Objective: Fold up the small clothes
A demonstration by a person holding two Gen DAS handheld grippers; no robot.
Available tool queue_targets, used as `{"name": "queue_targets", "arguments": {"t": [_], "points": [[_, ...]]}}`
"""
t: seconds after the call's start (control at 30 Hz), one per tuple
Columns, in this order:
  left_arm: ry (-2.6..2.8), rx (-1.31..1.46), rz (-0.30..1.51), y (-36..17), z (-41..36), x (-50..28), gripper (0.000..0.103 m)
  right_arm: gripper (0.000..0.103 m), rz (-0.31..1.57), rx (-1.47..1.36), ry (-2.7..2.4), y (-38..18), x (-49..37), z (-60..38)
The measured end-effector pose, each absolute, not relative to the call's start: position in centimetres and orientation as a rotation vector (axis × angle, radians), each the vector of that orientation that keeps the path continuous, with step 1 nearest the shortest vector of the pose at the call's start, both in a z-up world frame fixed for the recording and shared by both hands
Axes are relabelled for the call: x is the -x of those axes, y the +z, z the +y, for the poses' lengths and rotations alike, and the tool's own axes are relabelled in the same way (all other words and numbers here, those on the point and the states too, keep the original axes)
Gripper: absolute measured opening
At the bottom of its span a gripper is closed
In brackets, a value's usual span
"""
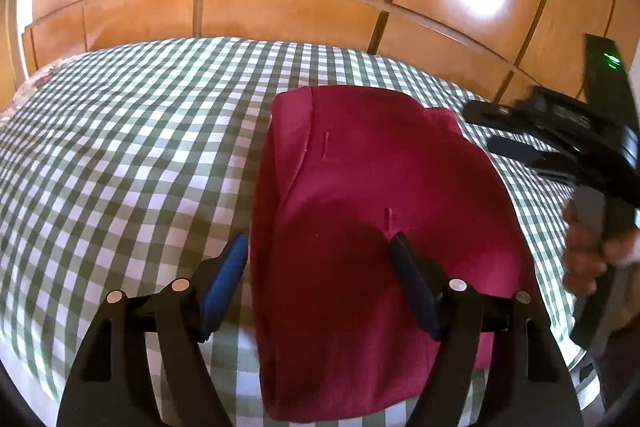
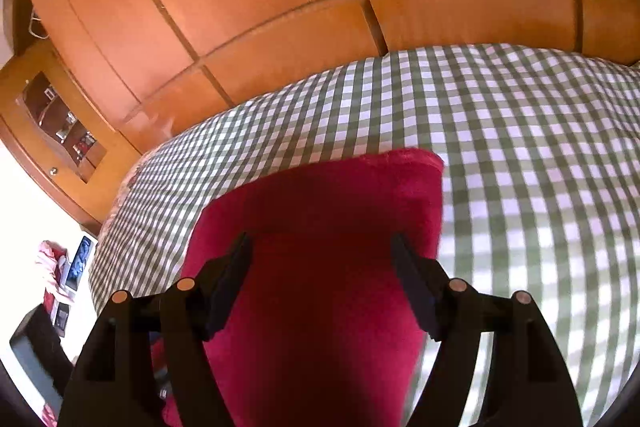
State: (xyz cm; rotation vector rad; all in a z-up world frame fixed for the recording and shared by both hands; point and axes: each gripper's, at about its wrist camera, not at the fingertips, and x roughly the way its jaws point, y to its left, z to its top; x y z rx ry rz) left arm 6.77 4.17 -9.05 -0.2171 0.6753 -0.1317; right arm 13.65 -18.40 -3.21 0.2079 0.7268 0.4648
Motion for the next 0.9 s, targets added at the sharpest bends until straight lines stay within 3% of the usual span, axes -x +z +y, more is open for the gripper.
{"name": "queue_targets", "arguments": {"t": [0.4,0.6,0.77,0.9], "points": [[-0.119,0.197,0.674,-9.1,4.6,-5.7,0.074,0.069,0.721,-0.189,0.46,-6.1,-5.5,-19.5],[-0.116,0.195,0.68,-9.4,4.6,-5.4,0.077,0.069,0.855,-0.163,0.451,-9.8,-5.5,-19.2],[-0.129,0.232,0.706,-10.0,5.1,-5.4,0.079,0.073,0.874,-0.253,0.469,-10.9,-5.7,-20.0],[-0.169,0.282,0.717,-10.6,5.7,-5.6,0.079,0.085,0.856,-0.244,0.48,-9.4,-6.1,-20.7]]}}
